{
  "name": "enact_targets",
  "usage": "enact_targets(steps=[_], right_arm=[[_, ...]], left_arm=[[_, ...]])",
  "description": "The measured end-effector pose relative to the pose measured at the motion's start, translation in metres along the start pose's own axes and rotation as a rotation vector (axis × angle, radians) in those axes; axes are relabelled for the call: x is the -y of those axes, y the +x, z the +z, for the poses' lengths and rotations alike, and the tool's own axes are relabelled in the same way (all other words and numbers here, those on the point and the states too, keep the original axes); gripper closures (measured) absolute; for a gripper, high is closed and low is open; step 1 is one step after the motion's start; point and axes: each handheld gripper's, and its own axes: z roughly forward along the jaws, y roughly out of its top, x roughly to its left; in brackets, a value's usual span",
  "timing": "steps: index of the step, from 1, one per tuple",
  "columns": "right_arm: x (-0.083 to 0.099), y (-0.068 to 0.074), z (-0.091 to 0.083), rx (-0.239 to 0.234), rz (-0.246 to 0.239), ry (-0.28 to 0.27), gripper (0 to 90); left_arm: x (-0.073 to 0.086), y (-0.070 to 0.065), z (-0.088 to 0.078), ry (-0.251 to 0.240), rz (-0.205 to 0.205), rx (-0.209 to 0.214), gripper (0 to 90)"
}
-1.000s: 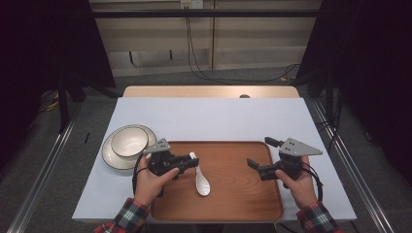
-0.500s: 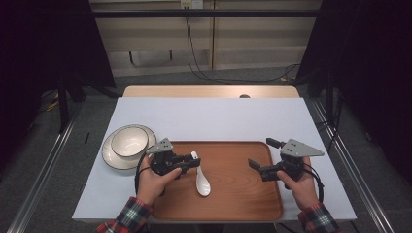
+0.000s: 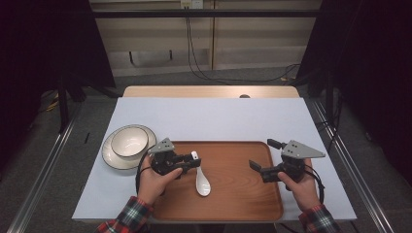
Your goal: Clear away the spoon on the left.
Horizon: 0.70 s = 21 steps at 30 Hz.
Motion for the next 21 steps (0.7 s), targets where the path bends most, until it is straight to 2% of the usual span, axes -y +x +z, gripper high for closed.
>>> enact_targets(steps=[3, 10, 21], right_arm=[[0.0005, -0.0002, 0.0013, -0.019, -0.004, 0.009, 0.9], [0.0007, -0.0004, 0.0003, 0.001, 0.001, 0.006, 0.8], [0.001, 0.0003, 0.0008, -0.009, 0.001, 0.008, 0.9]], left_arm=[[-0.0003, 0.001, -0.0003, -0.004, 0.005, -0.014, 64.7], [0.0014, 0.0019, 0.0021, 0.006, 0.013, -0.02, 62.7], [0.0015, 0.0032, 0.0019, -0.003, 0.014, -0.022, 61.6]])
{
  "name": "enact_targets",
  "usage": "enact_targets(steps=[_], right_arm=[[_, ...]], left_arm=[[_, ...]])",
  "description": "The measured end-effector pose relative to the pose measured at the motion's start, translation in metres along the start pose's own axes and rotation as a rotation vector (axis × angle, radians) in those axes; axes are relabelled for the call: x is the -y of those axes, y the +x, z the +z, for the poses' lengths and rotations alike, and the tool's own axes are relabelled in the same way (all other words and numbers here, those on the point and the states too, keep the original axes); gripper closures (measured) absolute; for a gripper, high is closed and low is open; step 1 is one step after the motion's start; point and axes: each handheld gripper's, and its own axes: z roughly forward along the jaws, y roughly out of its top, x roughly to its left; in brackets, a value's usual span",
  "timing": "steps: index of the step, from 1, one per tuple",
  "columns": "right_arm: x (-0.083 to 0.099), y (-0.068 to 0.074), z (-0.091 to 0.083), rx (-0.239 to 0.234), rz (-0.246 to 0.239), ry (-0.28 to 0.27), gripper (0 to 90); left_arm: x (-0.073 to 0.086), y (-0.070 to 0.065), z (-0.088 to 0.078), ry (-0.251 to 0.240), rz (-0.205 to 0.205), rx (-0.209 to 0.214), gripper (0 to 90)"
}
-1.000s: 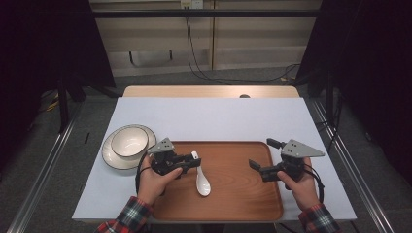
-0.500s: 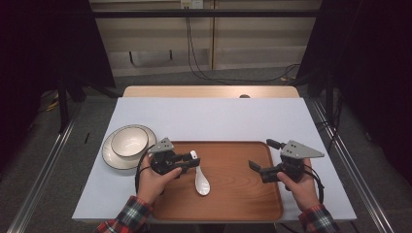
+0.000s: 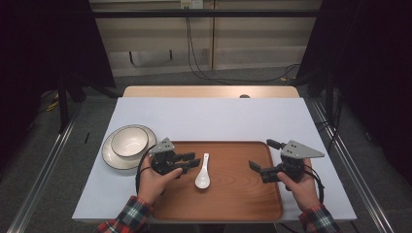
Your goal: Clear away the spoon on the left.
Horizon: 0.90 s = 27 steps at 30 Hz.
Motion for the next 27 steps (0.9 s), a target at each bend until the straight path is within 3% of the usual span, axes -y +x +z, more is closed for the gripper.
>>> enact_targets(steps=[15, 27], right_arm=[[0.0, 0.0, 0.0, 0.003, -0.001, 0.0, 0.9], [0.0, -0.001, 0.0, -0.003, -0.006, -0.003, 0.9]], left_arm=[[-0.007, 0.001, -0.008, -0.047, -0.005, 0.001, 53.7], [-0.017, 0.002, -0.019, -0.124, 0.005, 0.002, 35.0]])
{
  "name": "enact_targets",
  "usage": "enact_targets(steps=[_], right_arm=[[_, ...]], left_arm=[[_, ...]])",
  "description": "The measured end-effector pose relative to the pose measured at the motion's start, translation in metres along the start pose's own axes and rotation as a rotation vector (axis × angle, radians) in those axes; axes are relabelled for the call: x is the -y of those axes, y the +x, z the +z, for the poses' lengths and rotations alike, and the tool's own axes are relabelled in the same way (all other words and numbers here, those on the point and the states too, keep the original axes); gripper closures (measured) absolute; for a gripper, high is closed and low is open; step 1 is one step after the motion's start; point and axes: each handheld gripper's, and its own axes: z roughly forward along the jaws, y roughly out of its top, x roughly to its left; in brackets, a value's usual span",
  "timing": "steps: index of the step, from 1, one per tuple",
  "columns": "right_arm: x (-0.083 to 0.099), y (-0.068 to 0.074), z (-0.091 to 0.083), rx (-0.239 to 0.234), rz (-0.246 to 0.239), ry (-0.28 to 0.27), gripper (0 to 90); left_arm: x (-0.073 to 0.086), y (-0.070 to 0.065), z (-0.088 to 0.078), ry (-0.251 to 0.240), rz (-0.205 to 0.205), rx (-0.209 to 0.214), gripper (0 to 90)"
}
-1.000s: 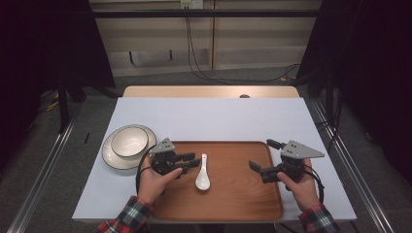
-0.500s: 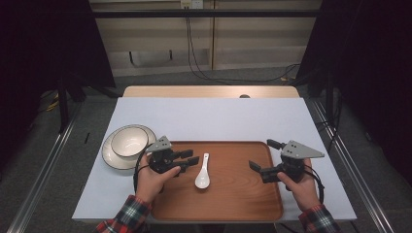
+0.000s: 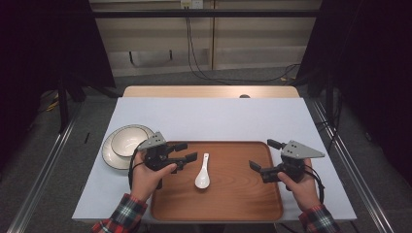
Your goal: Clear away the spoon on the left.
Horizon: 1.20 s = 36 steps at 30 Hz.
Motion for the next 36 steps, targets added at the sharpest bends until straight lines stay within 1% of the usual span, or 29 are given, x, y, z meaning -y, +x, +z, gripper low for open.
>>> enact_targets(steps=[6, 7, 9, 10, 12, 14, 16, 17, 18, 21, 23, 25, 27, 28, 29, 32, 33, 34, 36], right_arm=[[0.0, 0.0, 0.0, 0.004, -0.002, 0.001, 0.9], [0.0, 0.0, -0.001, 0.006, 0.002, 0.004, 0.9], [0.0, 0.0, -0.001, 0.007, -0.001, 0.004, 0.9], [0.0, 0.0, -0.001, 0.006, -0.001, 0.004, 0.9], [0.0, -0.001, -0.001, 0.006, -0.001, 0.004, 0.9], [0.0, -0.001, -0.001, 0.002, -0.001, 0.003, 0.9], [0.0, -0.001, -0.001, 0.009, -0.002, 0.006, 0.9], [0.0, -0.001, -0.001, 0.006, -0.002, 0.005, 0.9], [0.0, -0.001, -0.001, 0.005, -0.002, 0.006, 0.9], [0.0, -0.001, 0.0, 0.006, -0.005, 0.006, 0.9], [0.0, -0.001, -0.001, 0.009, -0.005, 0.007, 0.9], [0.0, -0.001, -0.001, 0.011, -0.003, 0.006, 0.9], [0.0, -0.001, -0.001, 0.01, -0.003, 0.007, 0.9], [0.0, -0.001, -0.001, 0.011, -0.002, 0.007, 0.9], [0.0, -0.001, -0.001, 0.011, -0.002, 0.007, 0.9], [0.0, -0.001, -0.001, 0.007, -0.002, 0.006, 0.9], [0.0, -0.001, -0.001, 0.007, -0.002, 0.006, 0.9], [0.0, -0.001, -0.001, 0.011, -0.004, 0.009, 0.9], [0.0, -0.001, -0.001, 0.011, -0.005, 0.008, 0.9]], left_arm=[[-0.003, 0.001, -0.003, -0.012, 0.023, -0.009, 30.0], [-0.003, 0.001, -0.004, -0.017, 0.017, -0.008, 29.6], [-0.005, 0.002, -0.006, -0.014, 0.028, -0.019, 29.3], [-0.005, 0.002, -0.006, -0.017, 0.024, -0.01, 28.5], [-0.007, 0.002, -0.008, -0.025, 0.022, -0.019, 26.5], [-0.008, 0.003, -0.01, -0.031, 0.032, -0.019, 26.0], [-0.01, 0.003, -0.012, -0.03, 0.036, -0.025, 25.0], [-0.011, 0.004, -0.013, -0.041, 0.036, -0.024, 24.2], [-0.012, 0.004, -0.014, -0.037, 0.042, -0.034, 23.6], [-0.013, 0.005, -0.017, -0.045, 0.039, -0.039, 21.5], [-0.015, 0.006, -0.02, -0.044, 0.045, -0.044, 21.1], [-0.016, 0.006, -0.021, -0.055, 0.04, -0.046, 19.5], [-0.017, 0.007, -0.024, -0.049, 0.044, -0.054, 19.1], [-0.017, 0.007, -0.024, -0.058, 0.039, -0.057, 18.5], [-0.018, 0.007, -0.025, -0.059, 0.038, -0.051, 18.5], [-0.019, 0.009, -0.027, -0.056, 0.048, -0.054, 16.9], [-0.019, 0.009, -0.028, -0.063, 0.044, -0.059, 16.4], [-0.02, 0.01, -0.029, -0.059, 0.044, -0.053, 15.8], [-0.02, 0.01, -0.03, -0.06, 0.051, -0.057, 14.0]])
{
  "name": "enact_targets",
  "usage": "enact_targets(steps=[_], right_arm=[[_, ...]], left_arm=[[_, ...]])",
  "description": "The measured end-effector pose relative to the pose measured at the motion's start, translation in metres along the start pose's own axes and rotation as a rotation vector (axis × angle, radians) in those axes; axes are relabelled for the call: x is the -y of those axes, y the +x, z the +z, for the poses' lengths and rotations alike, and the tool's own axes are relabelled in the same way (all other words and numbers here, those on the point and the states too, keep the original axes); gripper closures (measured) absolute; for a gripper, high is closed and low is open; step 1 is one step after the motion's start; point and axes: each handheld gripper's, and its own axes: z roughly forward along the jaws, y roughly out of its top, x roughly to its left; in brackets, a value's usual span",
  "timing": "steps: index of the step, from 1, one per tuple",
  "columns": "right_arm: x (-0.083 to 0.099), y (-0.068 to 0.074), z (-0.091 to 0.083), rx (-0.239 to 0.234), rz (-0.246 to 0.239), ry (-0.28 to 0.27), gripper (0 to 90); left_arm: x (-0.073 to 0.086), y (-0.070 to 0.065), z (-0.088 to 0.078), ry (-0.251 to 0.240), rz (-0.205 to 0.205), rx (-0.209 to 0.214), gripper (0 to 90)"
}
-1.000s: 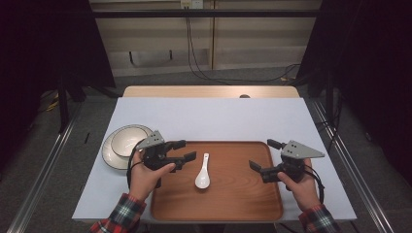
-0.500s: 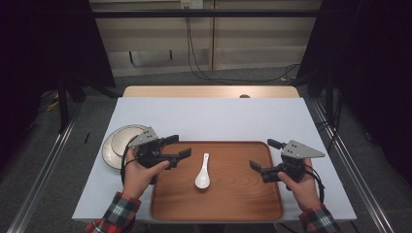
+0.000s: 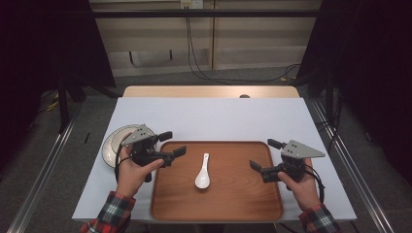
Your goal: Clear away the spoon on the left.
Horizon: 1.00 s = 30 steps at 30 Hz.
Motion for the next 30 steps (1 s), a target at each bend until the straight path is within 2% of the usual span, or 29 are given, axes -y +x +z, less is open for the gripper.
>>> enact_targets(steps=[3, 5, 6, 9, 10, 13, 21, 23, 29, 30], right_arm=[[0.0, 0.0, 0.0, 0.001, -0.001, 0.0, 0.9], [0.0, 0.0, 0.0, 0.0, -0.001, 0.0, 0.9], [0.0, 0.0, 0.0, -0.004, 0.0, -0.002, 0.9], [0.0, 0.0, 0.0, -0.003, 0.0, -0.002, 0.9], [0.0, 0.0, 0.0, -0.003, -0.001, -0.002, 0.9], [0.0, -0.001, 0.0, -0.002, 0.001, 0.0, 0.9], [0.0, -0.001, 0.0, -0.001, 0.003, 0.001, 0.9], [0.0, -0.001, 0.001, -0.004, 0.001, -0.002, 0.9], [0.0, -0.001, 0.001, -0.001, 0.004, -0.001, 0.9], [0.0, -0.001, 0.001, -0.003, 0.002, -0.002, 0.9]], left_arm=[[-0.001, 0.001, -0.002, -0.01, 0.007, 0.005, 12.2], [-0.002, 0.003, -0.005, -0.002, 0.013, -0.011, 11.8], [-0.002, 0.004, -0.005, -0.013, 0.006, 0.003, 11.6], [-0.003, 0.005, -0.008, -0.017, 0.002, -0.016, 10.5], [-0.004, 0.007, -0.01, -0.012, 0.014, -0.01, 10.3], [-0.005, 0.009, -0.013, -0.03, -0.002, -0.025, 9.3], [-0.006, 0.015, -0.022, -0.039, -0.016, -0.017, 6.3], [-0.007, 0.016, -0.025, -0.05, -0.021, -0.026, 5.8], [-0.008, 0.02, -0.032, -0.066, -0.016, -0.014, 3.8], [-0.008, 0.021, -0.034, -0.06, -0.003, -0.017, 3.0]])
